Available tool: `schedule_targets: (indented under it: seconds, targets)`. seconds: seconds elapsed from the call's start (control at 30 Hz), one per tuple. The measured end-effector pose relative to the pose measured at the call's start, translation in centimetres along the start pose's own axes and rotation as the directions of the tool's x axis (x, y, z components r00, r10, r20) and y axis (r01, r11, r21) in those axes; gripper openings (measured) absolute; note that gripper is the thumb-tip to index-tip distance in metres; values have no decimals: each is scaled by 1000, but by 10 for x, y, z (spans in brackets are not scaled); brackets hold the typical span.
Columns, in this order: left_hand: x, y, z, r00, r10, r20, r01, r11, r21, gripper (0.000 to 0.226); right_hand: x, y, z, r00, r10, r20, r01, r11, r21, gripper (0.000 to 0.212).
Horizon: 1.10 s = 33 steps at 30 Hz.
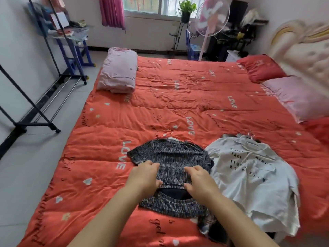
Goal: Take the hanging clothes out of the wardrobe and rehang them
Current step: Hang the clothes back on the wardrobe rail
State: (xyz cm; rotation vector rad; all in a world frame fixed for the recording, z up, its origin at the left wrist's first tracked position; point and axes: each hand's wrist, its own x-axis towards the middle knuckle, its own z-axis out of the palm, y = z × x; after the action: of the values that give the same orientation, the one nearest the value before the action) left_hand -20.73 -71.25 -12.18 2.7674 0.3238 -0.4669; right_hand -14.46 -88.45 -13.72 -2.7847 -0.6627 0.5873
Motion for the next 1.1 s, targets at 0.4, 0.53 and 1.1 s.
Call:
schedule_targets:
  seconds: [0.4,0.53,1.1]
  targets:
    - [144,-8,-10,993,-80,81,91,987,-134,59,162,42,-14,990,-29,141,30,1000,-6,55]
    - [208,-12,7,983,-153,106,167,975,-145,59,248,64,2,977,-61,204,63,998,-4,53]
    - [366,-56,133,954,-261,146,282,948,-148,55,501,142,153,989,-101,106,106,993,-45,42]
